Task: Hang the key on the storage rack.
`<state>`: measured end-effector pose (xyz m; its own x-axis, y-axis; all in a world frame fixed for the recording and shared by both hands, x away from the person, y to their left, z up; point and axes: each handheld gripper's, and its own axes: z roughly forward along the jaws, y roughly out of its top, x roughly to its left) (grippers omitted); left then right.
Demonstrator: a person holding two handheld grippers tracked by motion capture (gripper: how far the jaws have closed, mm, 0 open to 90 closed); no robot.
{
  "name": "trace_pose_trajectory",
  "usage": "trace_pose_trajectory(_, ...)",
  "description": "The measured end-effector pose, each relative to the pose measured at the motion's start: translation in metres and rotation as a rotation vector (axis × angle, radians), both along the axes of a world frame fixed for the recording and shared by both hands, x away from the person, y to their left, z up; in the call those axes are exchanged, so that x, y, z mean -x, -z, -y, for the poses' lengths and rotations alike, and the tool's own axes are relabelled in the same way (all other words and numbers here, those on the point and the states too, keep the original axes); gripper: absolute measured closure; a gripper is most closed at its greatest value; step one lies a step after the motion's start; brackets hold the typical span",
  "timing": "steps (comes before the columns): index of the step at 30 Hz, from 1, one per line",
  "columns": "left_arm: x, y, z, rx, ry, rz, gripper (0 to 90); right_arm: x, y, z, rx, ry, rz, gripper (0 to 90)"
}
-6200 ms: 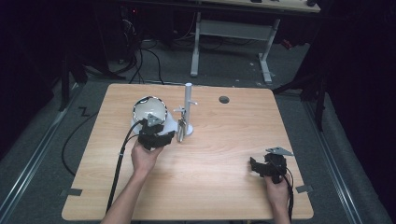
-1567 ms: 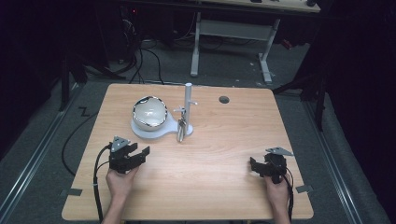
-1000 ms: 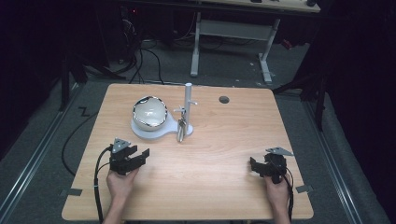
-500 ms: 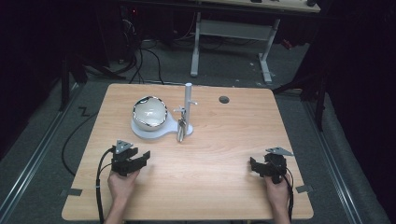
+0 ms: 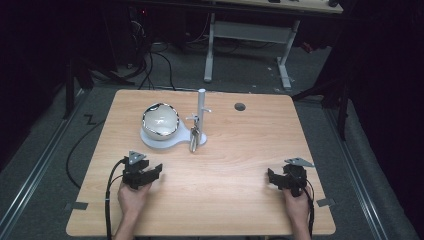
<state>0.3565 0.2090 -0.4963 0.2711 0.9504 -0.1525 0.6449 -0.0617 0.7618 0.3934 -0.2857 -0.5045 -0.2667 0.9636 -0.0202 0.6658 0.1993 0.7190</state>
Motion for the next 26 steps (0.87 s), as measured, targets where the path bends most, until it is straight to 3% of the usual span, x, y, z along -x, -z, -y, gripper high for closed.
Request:
trace_pose_trajectory(5,-0.003,0.005,0.003,-0.042,-0.011,-0.011,41.7,0.000,0.000,0.000,0.000,0.000,0.000,16.1)
trace_pose_trajectory(15,-0.006,0.011,0.011,-0.150,-0.027,0.010,37.4,0.000,0.000,0.000,0.000,0.000,0.000,16.1)
trace_pose_trajectory(26,-0.008,0.012,0.012,-0.146,-0.011,0.005,26.5,0.000,0.000,0.000,0.001,0.001,-0.001,16.1)
